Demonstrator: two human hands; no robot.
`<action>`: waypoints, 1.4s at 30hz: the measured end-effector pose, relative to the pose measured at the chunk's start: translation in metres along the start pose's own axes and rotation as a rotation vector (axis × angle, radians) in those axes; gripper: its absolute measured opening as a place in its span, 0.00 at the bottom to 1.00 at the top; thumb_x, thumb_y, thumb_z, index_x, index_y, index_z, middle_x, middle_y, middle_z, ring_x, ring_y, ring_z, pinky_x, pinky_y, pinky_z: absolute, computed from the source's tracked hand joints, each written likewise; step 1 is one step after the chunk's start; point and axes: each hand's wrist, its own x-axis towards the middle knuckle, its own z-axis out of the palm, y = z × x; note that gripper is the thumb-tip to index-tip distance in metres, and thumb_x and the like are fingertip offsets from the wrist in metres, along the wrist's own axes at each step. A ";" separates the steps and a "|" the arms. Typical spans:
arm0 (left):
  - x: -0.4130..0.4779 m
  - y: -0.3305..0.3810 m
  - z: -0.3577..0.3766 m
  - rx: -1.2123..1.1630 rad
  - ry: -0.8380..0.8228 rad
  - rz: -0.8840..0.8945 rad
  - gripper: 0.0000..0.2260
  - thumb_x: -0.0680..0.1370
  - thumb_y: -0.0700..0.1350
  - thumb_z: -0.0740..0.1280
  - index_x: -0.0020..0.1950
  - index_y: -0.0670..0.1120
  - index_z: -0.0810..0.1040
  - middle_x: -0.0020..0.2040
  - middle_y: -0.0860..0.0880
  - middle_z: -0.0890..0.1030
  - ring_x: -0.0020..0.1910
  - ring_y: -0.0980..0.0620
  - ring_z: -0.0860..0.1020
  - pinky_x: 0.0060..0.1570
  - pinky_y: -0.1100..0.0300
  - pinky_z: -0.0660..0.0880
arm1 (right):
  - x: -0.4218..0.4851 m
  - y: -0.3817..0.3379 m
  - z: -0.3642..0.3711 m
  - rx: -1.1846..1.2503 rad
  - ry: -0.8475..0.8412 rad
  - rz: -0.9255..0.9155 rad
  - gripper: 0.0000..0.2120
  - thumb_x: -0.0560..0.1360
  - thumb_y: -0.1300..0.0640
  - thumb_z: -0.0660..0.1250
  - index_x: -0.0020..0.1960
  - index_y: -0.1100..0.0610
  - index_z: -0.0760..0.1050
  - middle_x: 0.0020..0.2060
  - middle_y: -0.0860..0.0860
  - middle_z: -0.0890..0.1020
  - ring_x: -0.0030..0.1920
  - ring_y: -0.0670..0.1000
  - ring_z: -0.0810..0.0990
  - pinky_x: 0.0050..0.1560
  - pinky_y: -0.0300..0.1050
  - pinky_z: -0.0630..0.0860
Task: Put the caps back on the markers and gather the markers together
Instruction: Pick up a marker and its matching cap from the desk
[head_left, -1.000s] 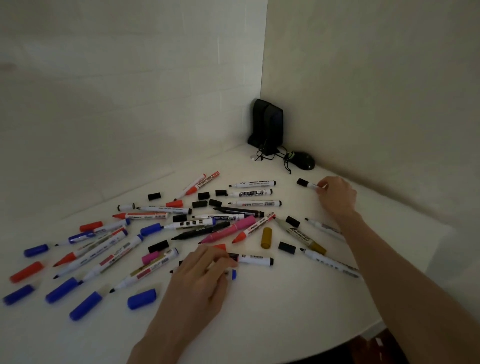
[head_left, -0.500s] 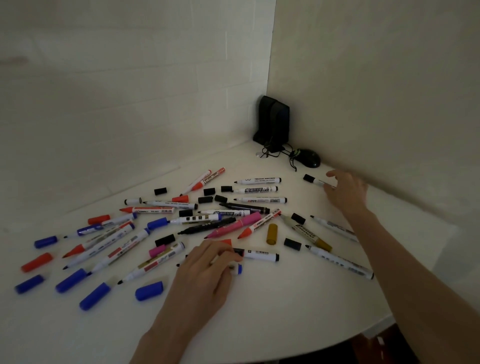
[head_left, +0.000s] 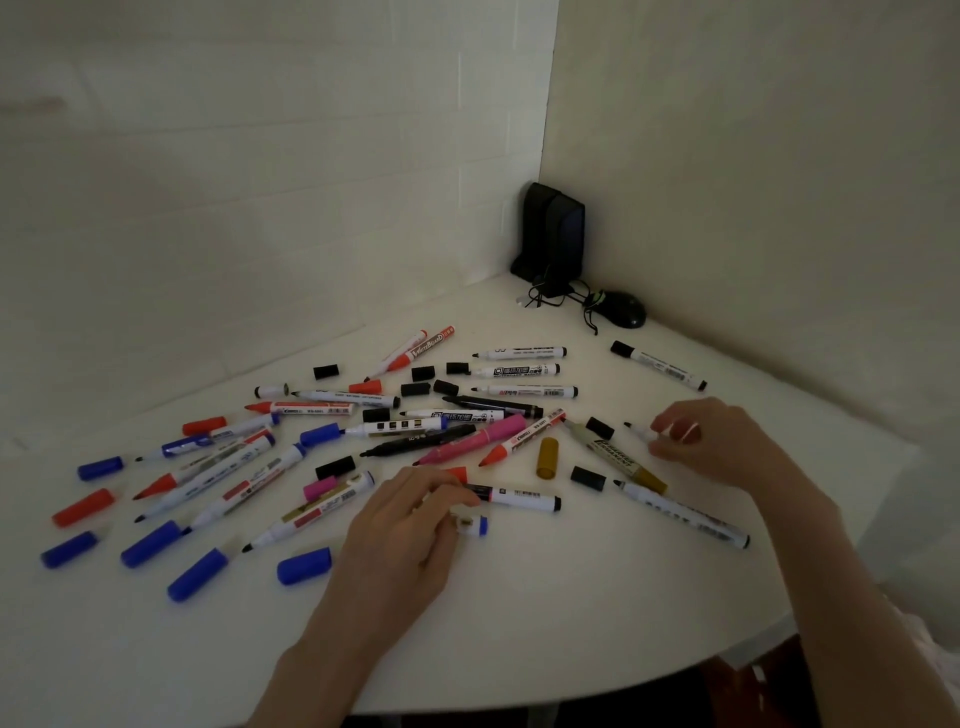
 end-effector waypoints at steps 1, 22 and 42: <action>0.000 0.000 0.000 -0.003 0.003 -0.002 0.13 0.77 0.44 0.60 0.59 0.56 0.75 0.57 0.55 0.78 0.56 0.59 0.76 0.57 0.61 0.75 | -0.001 0.000 0.003 -0.016 0.012 0.010 0.07 0.76 0.46 0.71 0.52 0.46 0.79 0.46 0.47 0.82 0.46 0.48 0.80 0.51 0.46 0.77; 0.011 0.008 -0.005 -0.129 0.114 -0.091 0.10 0.78 0.45 0.63 0.57 0.54 0.78 0.53 0.58 0.79 0.53 0.65 0.77 0.57 0.68 0.75 | 0.001 -0.057 0.024 0.206 0.135 -0.178 0.07 0.77 0.49 0.70 0.52 0.51 0.81 0.34 0.47 0.77 0.31 0.45 0.71 0.33 0.36 0.65; 0.019 0.005 -0.023 -0.786 0.294 -0.547 0.10 0.78 0.43 0.67 0.59 0.48 0.79 0.48 0.51 0.84 0.37 0.49 0.84 0.35 0.60 0.80 | -0.056 -0.150 0.067 0.555 -0.071 -0.582 0.03 0.80 0.49 0.67 0.48 0.46 0.78 0.33 0.45 0.78 0.32 0.43 0.74 0.36 0.33 0.68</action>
